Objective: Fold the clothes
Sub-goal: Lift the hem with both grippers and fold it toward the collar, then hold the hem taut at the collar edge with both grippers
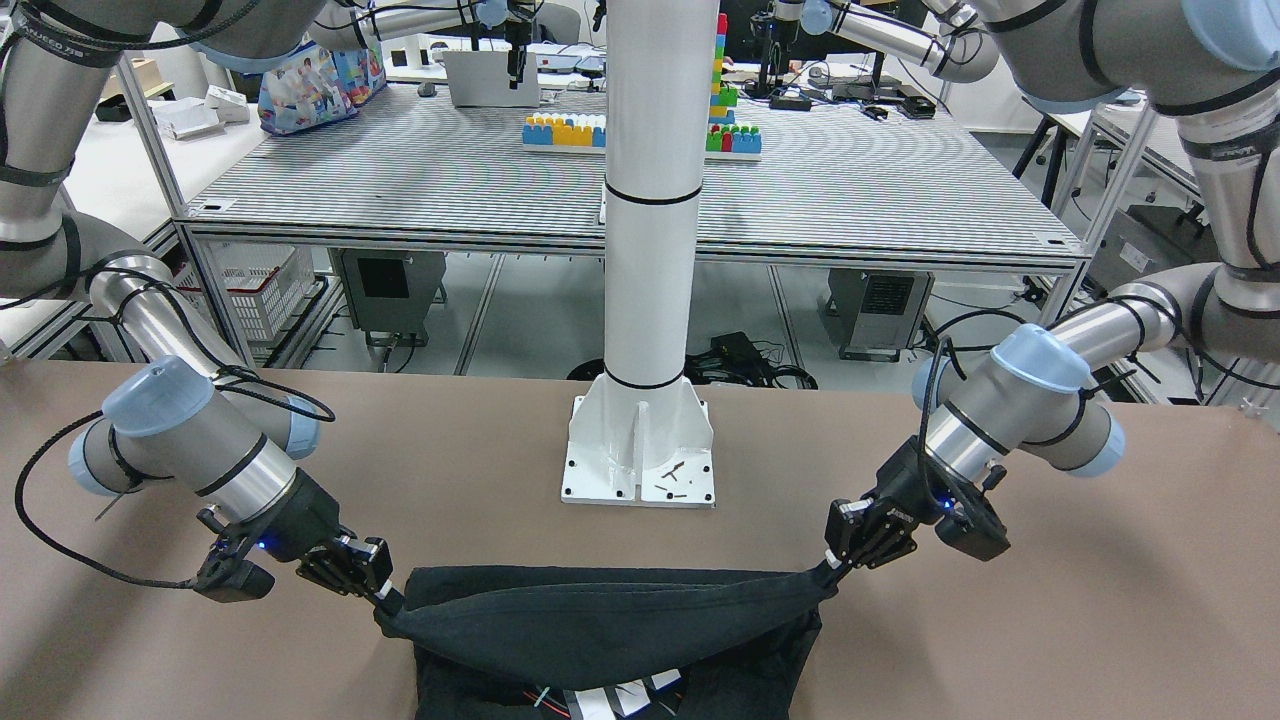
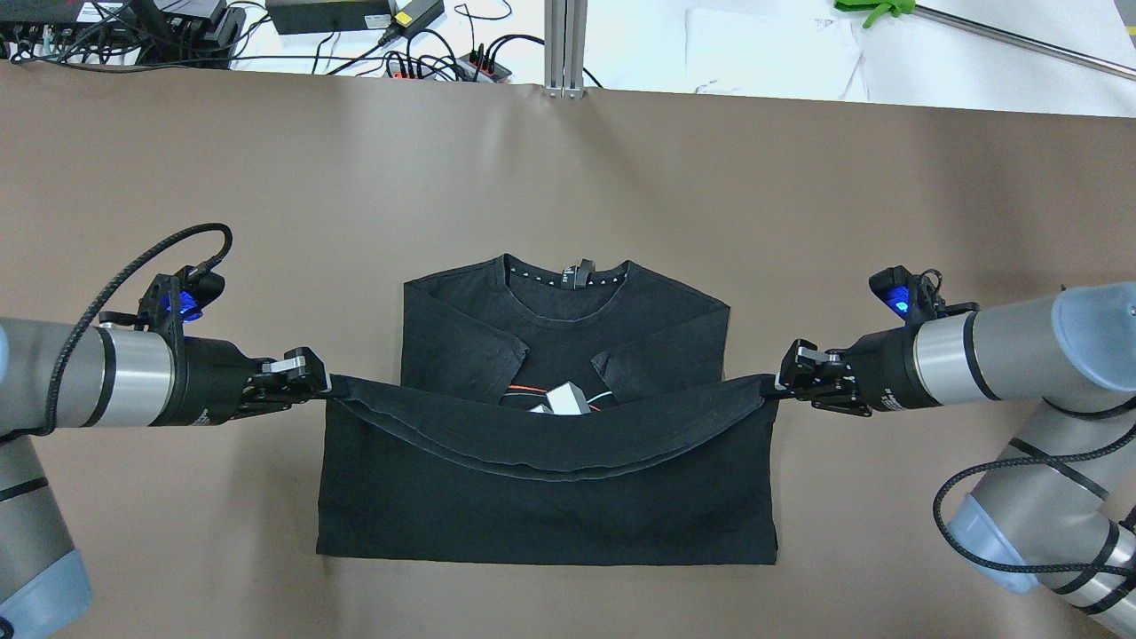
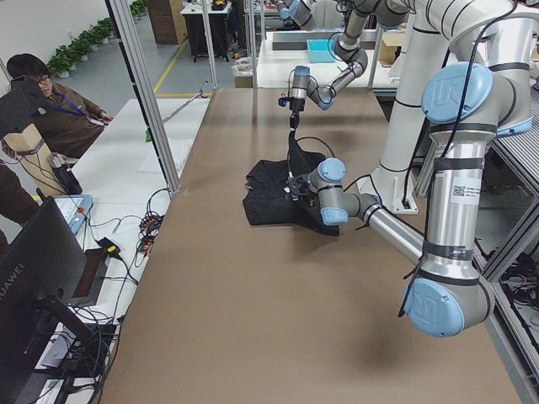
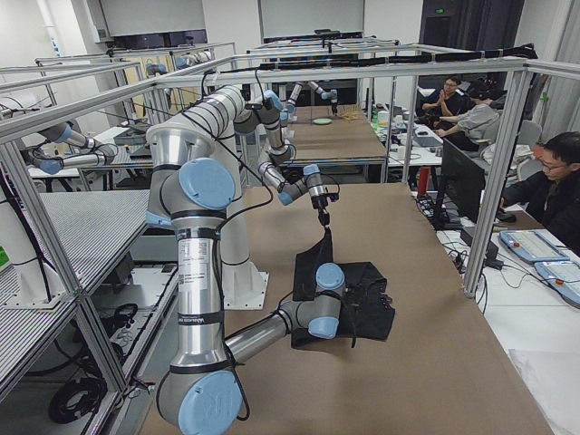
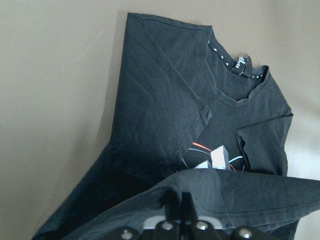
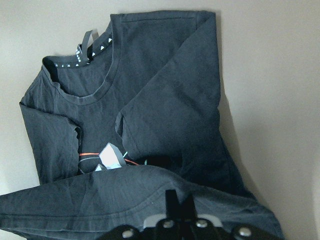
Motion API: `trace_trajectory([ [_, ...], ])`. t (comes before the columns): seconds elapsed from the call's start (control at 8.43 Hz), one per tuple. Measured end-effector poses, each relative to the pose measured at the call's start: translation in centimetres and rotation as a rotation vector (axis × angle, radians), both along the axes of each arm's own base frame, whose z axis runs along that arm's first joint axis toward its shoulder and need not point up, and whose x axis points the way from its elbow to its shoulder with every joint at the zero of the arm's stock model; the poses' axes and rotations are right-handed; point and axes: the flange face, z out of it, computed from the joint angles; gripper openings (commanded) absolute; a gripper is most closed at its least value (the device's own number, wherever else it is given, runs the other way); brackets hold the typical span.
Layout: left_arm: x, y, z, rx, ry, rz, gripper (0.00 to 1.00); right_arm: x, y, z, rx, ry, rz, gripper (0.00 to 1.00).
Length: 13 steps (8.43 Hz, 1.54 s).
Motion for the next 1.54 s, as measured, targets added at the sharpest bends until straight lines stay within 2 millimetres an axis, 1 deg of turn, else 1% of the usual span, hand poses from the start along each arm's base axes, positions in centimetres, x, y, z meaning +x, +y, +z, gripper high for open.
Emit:
trace_trajectory([
  [0.12,0.3,-1.0,0.8,-0.007,-0.017,-0.020,0.00,-0.1,-0.5,0.6,0.016,0.018,0.016,0.00],
  [0.47,-0.3,-4.4,3.9,-0.030,-0.078,-0.081,0.00,-0.7,-1.9,3.0,0.022,0.066,0.073,0.00],
  [0.71,-0.1,-5.6,5.5,-0.047,-0.105,-0.095,0.00,-0.9,-2.8,4.3,0.026,0.099,0.116,0.00],
  [0.83,0.3,-6.1,5.6,-0.050,-0.108,-0.097,0.00,-1.0,-3.2,4.4,0.033,0.107,0.130,0.00],
  [0.95,0.8,-6.6,5.4,-0.050,-0.106,-0.099,0.00,-1.2,-3.5,3.8,0.040,0.104,0.136,0.00],
  [1.19,1.5,-7.3,3.7,-0.043,-0.085,-0.102,0.00,-1.9,-4.3,2.0,0.048,0.093,0.141,0.00],
  [1.31,1.7,-7.7,2.9,-0.038,-0.075,-0.105,0.00,-2.5,-5.0,0.8,0.041,0.104,0.141,0.00],
  [1.54,1.6,-8.5,2.3,-0.037,-0.070,-0.117,0.00,-3.7,-6.4,-1.7,0.016,0.139,0.142,0.00],
])
